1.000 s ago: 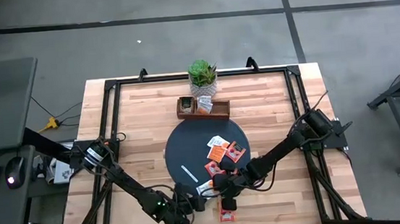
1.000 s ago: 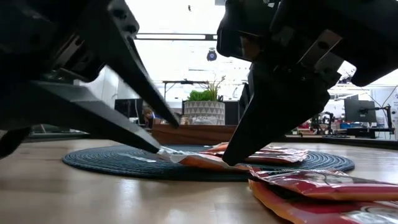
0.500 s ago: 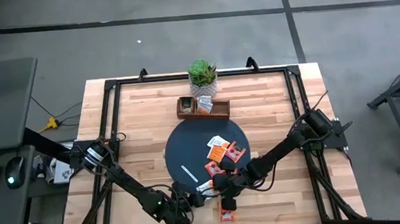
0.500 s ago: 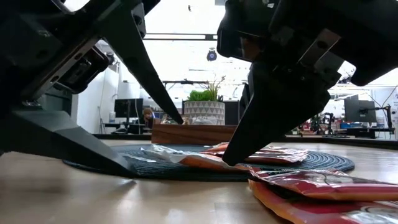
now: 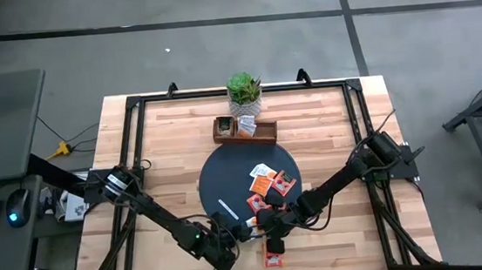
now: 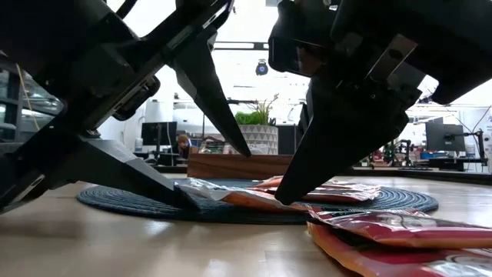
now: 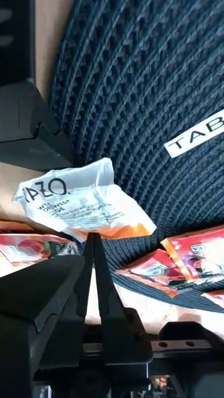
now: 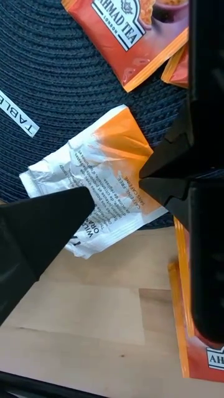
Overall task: Pick & Place Tea
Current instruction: Put the white tea bag into the middle section of the wooden organizer
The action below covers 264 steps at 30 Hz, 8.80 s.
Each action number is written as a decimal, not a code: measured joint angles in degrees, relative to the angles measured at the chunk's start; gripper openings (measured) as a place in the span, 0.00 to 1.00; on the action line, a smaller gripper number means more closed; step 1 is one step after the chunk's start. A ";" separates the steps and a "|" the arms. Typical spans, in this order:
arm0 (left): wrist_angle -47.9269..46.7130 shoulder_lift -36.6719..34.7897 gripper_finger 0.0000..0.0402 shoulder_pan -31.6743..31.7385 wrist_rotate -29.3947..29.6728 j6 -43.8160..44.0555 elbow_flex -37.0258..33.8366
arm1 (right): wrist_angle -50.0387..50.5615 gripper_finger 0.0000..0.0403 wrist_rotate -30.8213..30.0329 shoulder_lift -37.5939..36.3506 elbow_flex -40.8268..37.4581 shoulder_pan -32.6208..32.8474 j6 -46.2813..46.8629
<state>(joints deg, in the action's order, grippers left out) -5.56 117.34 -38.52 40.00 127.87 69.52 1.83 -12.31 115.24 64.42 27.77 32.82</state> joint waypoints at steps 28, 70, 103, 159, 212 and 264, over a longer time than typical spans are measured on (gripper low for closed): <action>-0.79 -0.79 0.00 -0.46 -0.59 -4.65 -0.04 | -1.06 0.00 -0.14 -0.50 -0.11 -0.02 -0.15; -48.44 -17.74 0.00 51.07 -38.00 -137.39 20.06 | 29.70 0.29 -11.97 -37.20 -0.09 -2.29 0.97; -54.18 0.57 0.00 51.65 -25.21 -161.28 37.51 | 30.61 0.29 -20.16 -37.22 0.00 -2.29 4.70; -52.04 5.81 0.34 53.16 -22.33 -159.86 37.46 | 30.88 0.29 -20.12 -37.22 0.00 -2.27 7.45; -46.39 -3.93 0.15 31.24 -40.76 -116.65 20.64 | -8.25 0.00 -8.80 -36.40 -27.76 -2.05 11.93; -14.57 -4.72 0.15 27.65 -28.49 -82.84 5.70 | -12.99 0.00 -12.11 -20.68 -27.76 -3.28 37.42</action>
<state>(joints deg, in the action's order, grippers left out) -20.13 112.62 -10.87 11.51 45.04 75.21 -11.16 -24.41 94.56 36.67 24.48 70.23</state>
